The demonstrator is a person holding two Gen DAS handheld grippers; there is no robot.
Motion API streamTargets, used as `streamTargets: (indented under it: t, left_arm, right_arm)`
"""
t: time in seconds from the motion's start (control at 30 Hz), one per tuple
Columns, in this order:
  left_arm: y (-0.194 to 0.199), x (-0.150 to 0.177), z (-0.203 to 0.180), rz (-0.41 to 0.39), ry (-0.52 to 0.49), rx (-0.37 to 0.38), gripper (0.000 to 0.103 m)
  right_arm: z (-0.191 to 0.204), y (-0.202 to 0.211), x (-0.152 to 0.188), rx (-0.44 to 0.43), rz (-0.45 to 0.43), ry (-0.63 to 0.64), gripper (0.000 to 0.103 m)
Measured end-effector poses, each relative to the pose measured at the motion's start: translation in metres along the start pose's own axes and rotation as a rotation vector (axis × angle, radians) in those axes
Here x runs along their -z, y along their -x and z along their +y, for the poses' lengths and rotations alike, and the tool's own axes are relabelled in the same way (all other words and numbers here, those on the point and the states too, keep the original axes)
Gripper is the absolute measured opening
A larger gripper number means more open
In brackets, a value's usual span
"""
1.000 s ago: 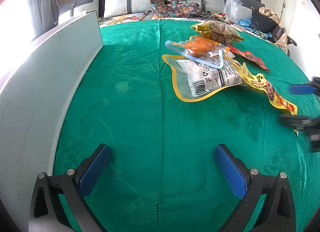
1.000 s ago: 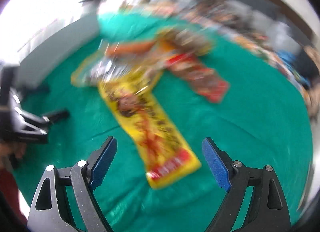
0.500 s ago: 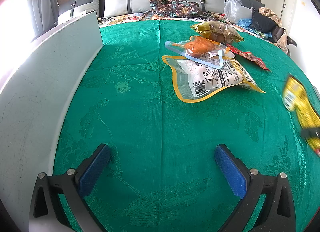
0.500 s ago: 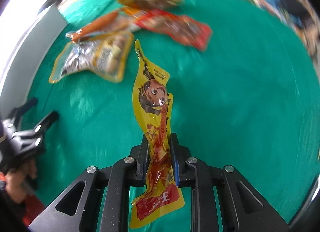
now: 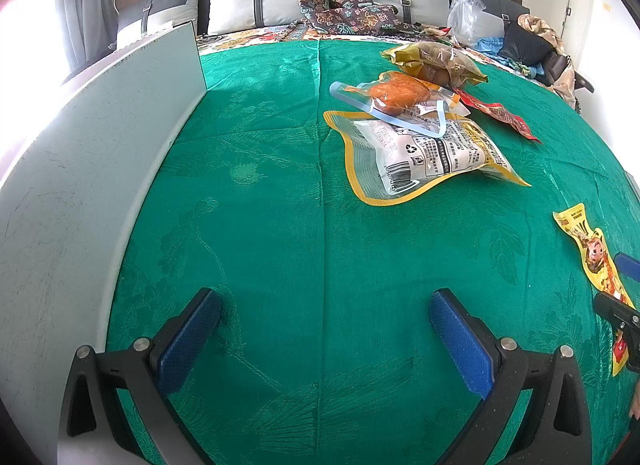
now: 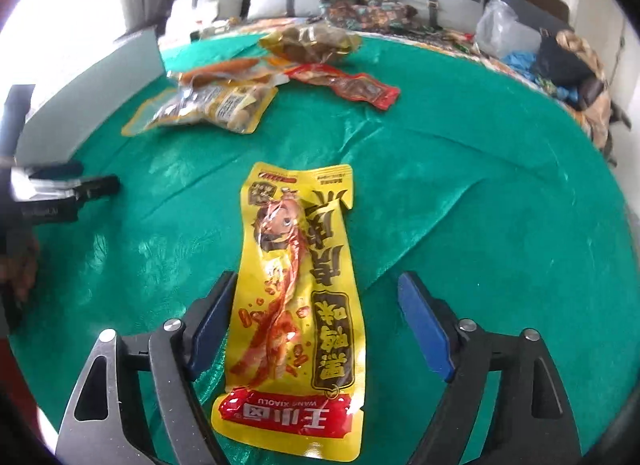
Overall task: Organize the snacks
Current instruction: 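Grasp the yellow printed snack pouch with the right tool, then release the yellow printed pouch onto the bed with the right tool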
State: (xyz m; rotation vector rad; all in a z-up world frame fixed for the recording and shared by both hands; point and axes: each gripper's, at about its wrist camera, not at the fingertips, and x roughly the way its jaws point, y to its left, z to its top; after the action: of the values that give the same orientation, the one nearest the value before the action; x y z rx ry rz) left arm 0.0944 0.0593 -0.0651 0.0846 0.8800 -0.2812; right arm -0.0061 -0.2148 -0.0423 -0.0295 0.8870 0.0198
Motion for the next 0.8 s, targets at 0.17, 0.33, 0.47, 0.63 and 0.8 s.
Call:
streamTargets:
  t: [0.17, 0.33, 0.47, 0.63, 0.8]
  left_arm:
    - [0.0, 0.0, 0.0, 0.0, 0.0, 0.0, 0.103]
    - [0.0, 0.0, 0.0, 0.0, 0.0, 0.0, 0.103]
    - [0.0, 0.0, 0.0, 0.0, 0.0, 0.0, 0.103]
    - [0.0, 0.0, 0.0, 0.001, 0.001, -0.001, 0.103]
    - [0.0, 0.0, 0.0, 0.001, 0.001, -0.001, 0.103]
  right_arm:
    - [0.0, -0.004, -0.008, 0.014, 0.008, 0.005, 0.091]
    - [0.002, -0.008, -0.01, 0.016, 0.007, 0.004, 0.091]
    - [0.002, -0.007, -0.009, 0.016, 0.007, 0.005, 0.091]
    - [0.002, -0.007, -0.009, 0.016, 0.007, 0.005, 0.091]
    - [0.002, -0.007, -0.009, 0.016, 0.007, 0.004, 0.091]
